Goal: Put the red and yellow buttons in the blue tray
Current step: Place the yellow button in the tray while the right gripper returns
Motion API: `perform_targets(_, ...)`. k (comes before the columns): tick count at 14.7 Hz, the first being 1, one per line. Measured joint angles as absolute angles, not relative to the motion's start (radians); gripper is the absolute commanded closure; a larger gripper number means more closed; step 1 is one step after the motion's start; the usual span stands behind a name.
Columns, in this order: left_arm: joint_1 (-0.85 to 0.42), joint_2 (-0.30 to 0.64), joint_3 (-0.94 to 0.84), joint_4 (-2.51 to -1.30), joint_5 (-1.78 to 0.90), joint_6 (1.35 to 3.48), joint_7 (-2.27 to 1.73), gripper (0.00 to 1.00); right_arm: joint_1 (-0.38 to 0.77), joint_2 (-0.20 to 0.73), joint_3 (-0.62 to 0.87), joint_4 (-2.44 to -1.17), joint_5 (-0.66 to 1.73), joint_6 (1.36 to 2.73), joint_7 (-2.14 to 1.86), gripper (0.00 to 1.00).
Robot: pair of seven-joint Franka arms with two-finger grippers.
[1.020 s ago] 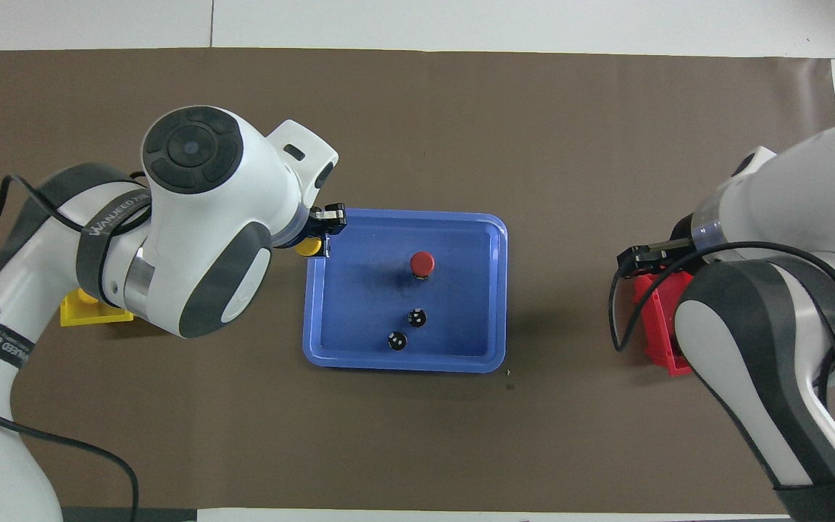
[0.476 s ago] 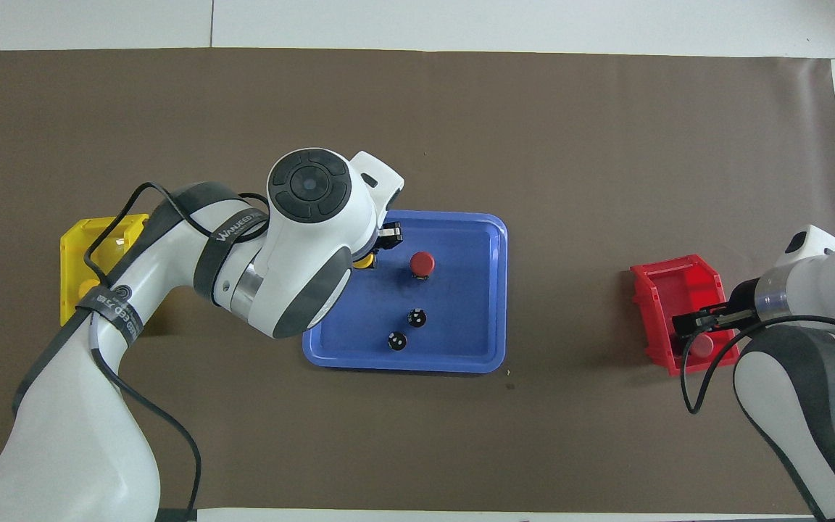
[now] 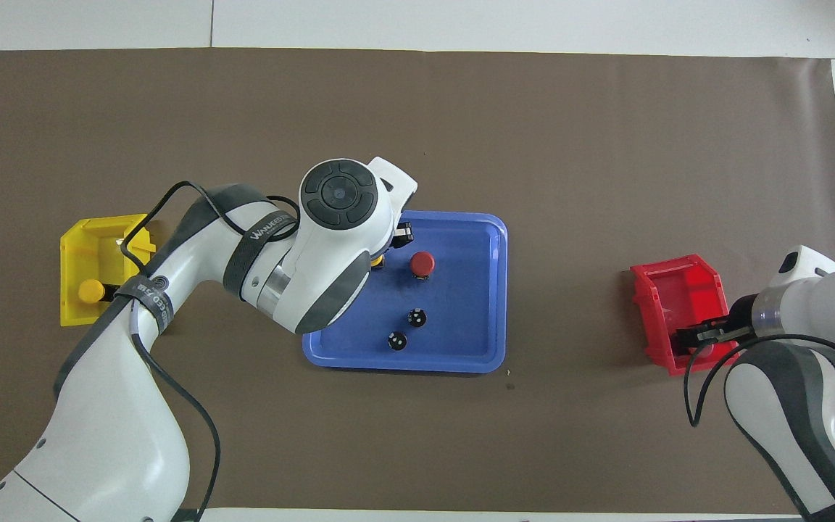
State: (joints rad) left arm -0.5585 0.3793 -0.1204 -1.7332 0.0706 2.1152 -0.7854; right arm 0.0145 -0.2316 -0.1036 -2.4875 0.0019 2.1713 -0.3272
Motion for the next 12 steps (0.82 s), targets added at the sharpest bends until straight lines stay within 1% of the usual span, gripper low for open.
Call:
perform_targets(3,-0.559,0.379,-0.120,-1.724,0.071,2.110,-0.786,0.31,0.014,-0.232,-0.103,-2.502,-0.027,2.171,-0.327,0.35)
perform_targets(4,-0.559,0.378,-0.120,-1.715,0.071,2.101,-0.786,0.28,0.014,-0.232,-0.102,-2.505,-0.027,2.171,-0.327,0.35)
perform_targets(5,-0.559,0.375,-0.119,-1.703,0.071,2.083,-0.787,0.23,0.014,-0.232,-0.102,-2.507,-0.027,2.171,-0.327,0.35)
perform_targets(6,-0.558,0.368,-0.116,-1.691,0.072,2.063,-0.787,0.17,0.014,-0.232,-0.102,-2.509,-0.027,2.171,-0.327,0.35)
perform_targets(7,-0.557,0.356,-0.111,-1.682,0.073,2.044,-0.787,0.07,0.014,-0.232,-0.102,-2.511,-0.027,2.171,-0.327,0.35)
perform_targets(8,-0.554,0.338,-0.104,-1.676,0.074,2.020,-0.784,0.00,0.014,-0.233,-0.102,-2.513,-0.027,2.171,-0.327,0.36)
perform_targets(10,-0.519,0.289,-0.095,-1.665,0.078,1.953,-0.728,0.00,0.014,-0.233,-0.102,-2.517,-0.027,2.172,-0.327,0.38)
perform_targets(12,-0.442,0.240,-0.091,-1.640,0.079,1.861,-0.596,0.00,0.014,-0.233,-0.102,-2.521,-0.027,2.172,-0.327,0.39)
